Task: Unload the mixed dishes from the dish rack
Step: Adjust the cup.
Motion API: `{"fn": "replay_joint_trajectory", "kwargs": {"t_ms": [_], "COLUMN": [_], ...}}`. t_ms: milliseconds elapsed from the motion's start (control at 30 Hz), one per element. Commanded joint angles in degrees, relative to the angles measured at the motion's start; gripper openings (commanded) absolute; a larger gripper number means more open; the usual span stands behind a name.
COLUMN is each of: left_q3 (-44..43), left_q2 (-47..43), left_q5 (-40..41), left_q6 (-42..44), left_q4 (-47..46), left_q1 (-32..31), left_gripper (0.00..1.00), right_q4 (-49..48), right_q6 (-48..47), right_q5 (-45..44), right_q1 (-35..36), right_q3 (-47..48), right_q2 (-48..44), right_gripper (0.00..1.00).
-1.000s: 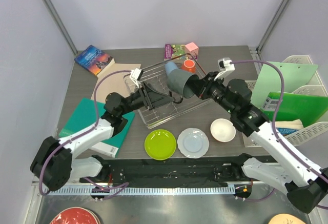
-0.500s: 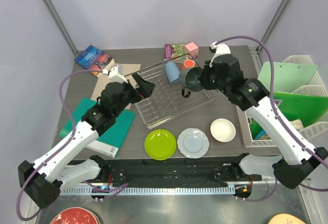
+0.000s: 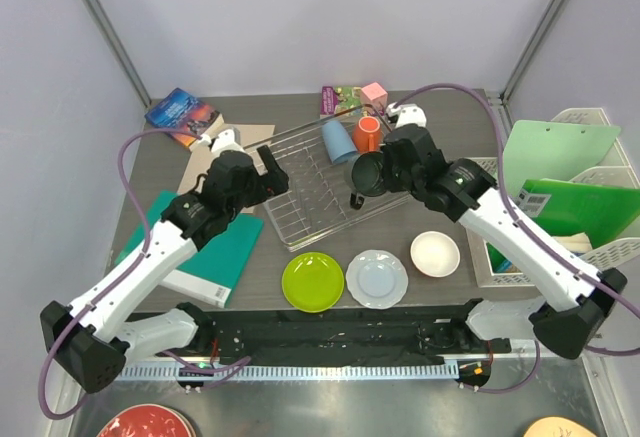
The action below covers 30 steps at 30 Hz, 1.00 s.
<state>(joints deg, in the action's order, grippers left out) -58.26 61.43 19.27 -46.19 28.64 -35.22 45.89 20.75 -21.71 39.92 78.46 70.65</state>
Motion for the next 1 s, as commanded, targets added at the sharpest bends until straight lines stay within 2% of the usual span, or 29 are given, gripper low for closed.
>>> {"fn": "replay_joint_trajectory", "kwargs": {"t_ms": [0, 33, 67, 100, 200, 433, 967], "left_q3": [-5.71, -6.77, -7.82, -8.1, -10.37, -19.79, -19.17], "left_q2": [2.29, 2.2, 1.86, 0.63, 0.7, 8.34, 10.11], "left_q5": [-2.56, -2.83, -2.31, 1.87, 4.02, 7.1, 7.1], "left_q6": [-0.03, -0.04, 0.57, 2.93, 8.03, 8.41, 7.7], "left_q4": [2.82, 3.34, 3.0, 1.52, 1.67, 12.13, 7.3], "left_q1": [-0.2, -0.81, -4.21, -6.15, -9.94, -11.62, -14.35], "left_gripper": [1.0, 1.0, 1.0, 1.0, 1.0, 1.0, 1.0], "right_q4": [-1.95, -2.03, -2.21, -2.56, -2.39, -1.15, 1.66], "right_q6": [2.36, 2.36, 2.45, 2.45, 2.54, 2.36, 1.57], "right_q5": [-7.19, -7.38, -7.12, -6.77, -5.45, -4.56, -4.12], "right_q1": [2.26, 3.05, 3.4, 3.58, 3.67, 5.87, 9.12], "right_q3": [5.73, 6.18, 6.36, 6.71, 8.98, 14.61, 20.24], "right_q2": [5.71, 6.42, 6.86, 7.74, 10.89, 16.44, 19.61], "right_gripper": [0.01, 0.01, 0.01, 0.01, 0.01, 0.01, 0.01]}}
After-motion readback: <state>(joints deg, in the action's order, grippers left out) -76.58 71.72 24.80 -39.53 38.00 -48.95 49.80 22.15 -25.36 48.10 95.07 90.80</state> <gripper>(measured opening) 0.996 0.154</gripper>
